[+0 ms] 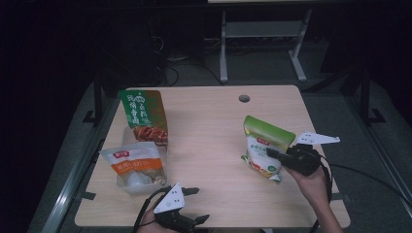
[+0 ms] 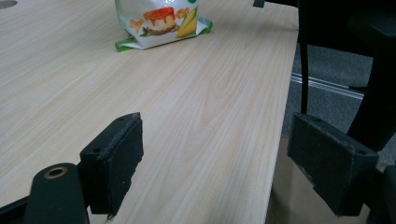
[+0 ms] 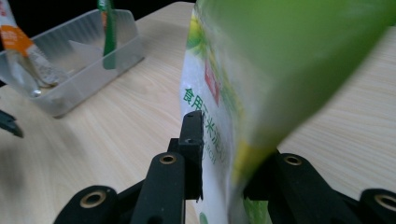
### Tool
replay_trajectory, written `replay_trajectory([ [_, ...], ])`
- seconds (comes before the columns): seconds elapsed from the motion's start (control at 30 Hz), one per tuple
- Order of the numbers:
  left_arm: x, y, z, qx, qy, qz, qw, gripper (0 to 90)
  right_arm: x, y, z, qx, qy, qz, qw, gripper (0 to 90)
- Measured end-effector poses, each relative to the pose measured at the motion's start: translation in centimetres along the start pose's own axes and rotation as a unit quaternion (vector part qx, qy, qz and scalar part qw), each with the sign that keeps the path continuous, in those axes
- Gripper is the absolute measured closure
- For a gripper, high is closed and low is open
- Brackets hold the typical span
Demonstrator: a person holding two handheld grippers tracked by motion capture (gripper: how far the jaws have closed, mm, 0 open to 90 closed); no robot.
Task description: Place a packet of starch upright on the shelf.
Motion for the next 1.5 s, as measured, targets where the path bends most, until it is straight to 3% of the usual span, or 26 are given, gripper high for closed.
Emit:
replay_trajectory([
  [0.13,0.0,0.0,0.0,0.0,0.001,0.0,1.0,18.1,0.4,0.0,-0.5,0.004,0.014,0.01,0.9998,78.3],
  [0.37,0.0,0.0,-0.1,0.0,0.001,0.0,1.0,18.1,0.4,-0.2,-0.7,0.021,0.017,0.021,0.9994,89.0],
  [0.53,0.0,0.0,0.0,0.0,0.001,0.002,1.0,18.1,0.5,-0.6,-0.4,0.04,0.01,0.018,0.999,90.0],
  [0.67,0.0,0.0,0.0,0.0,0.001,0.001,1.0,18.1,0.6,-1.6,0.1,0.042,0.002,0.015,0.999,90.0],
  [1.0,0.1,0.0,-0.3,0.001,0.007,0.003,1.0,18.1,2.0,-5.3,2.9,0.024,-0.036,0.009,0.999,90.0],
  [1.5,0.1,0.1,-0.3,0.002,0.007,0.003,1.0,18.1,7.2,-10.2,7.6,-0.004,-0.114,0.02,0.9932,90.0],
])
Point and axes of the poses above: each handheld gripper's, and its own axes: x roughly forward along the jaws, y roughly out of its underside, z roughly to its left, the point moved 9 cm from there along x, roughly forward along the jaws, and after that the axes turned 12 degrees about -y, right-handed, at the moved point
